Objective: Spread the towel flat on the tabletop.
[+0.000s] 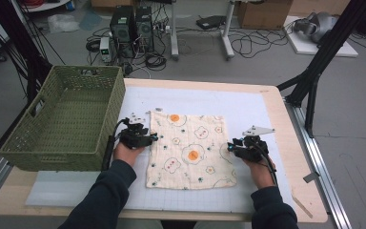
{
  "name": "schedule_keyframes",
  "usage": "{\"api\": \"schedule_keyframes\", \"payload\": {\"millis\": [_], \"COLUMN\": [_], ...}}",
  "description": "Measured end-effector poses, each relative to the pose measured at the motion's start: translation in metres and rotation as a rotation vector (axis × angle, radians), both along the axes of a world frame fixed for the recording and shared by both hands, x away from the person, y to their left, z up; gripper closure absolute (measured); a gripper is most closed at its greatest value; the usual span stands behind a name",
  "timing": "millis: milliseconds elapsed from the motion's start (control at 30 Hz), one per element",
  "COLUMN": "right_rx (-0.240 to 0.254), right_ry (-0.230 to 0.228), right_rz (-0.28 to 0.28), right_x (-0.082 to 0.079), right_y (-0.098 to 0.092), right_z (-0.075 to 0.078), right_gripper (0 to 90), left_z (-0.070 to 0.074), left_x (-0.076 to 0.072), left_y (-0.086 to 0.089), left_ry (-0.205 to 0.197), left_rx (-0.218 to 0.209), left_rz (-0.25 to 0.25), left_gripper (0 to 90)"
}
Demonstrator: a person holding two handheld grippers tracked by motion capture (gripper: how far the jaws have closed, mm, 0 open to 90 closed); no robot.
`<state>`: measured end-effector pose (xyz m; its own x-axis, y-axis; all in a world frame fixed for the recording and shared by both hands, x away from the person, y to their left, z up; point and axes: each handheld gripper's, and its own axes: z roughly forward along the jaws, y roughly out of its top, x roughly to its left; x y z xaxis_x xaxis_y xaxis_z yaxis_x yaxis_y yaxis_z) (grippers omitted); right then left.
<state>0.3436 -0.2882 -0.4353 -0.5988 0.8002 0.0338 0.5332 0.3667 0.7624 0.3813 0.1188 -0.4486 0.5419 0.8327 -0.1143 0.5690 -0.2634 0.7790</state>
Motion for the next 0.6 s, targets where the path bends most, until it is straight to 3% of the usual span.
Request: {"api": "schedule_keyframes", "payload": {"millis": [67, 133, 200, 267, 333, 400, 433, 500, 600], "right_rx": [-0.005, -0.038, -0.050, -0.081, -0.107, -0.107, -0.106, -0.086, -0.051], "right_ry": [0.022, 0.036, 0.034, 0.034, 0.024, 0.024, 0.018, 0.003, -0.035], "right_rz": [0.016, 0.047, 0.051, 0.032, 0.013, -0.004, -0.011, -0.015, -0.020], "right_x": [-0.004, -0.007, -0.010, -0.012, -0.015, -0.017, -0.018, -0.019, -0.024], "right_y": [0.005, 0.009, 0.012, 0.015, 0.015, 0.014, 0.013, 0.011, 0.005], "right_z": [-0.005, -0.010, -0.009, -0.007, -0.006, -0.006, -0.006, -0.005, 0.002], "right_gripper": [67.6, 81.3, 87.3, 87.8, 87.7, 86.5, 79.7, 71.6, 62.1], "left_z": [-0.002, -0.002, -0.002, -0.002, -0.002, -0.002, -0.001, 0.002, 0.010], "left_x": [-0.005, -0.005, -0.005, -0.003, -0.002, -0.002, -0.003, -0.005, -0.012], "left_y": [-0.002, -0.003, -0.006, -0.007, -0.005, -0.004, -0.002, 0.001, 0.007], "left_ry": [-0.048, -0.052, -0.080, -0.092, -0.082, -0.085, -0.081, -0.091, -0.126], "left_rx": [0.048, 0.038, 0.083, 0.099, 0.075, 0.082, 0.068, 0.022, -0.053], "left_rz": [0.000, -0.028, -0.041, -0.023, 0.001, 0.008, 0.020, 0.032, 0.016], "left_gripper": [56.7, 73.5, 86.5, 87.1, 87.0, 84.7, 78.1, 62.4, 49.5]}}
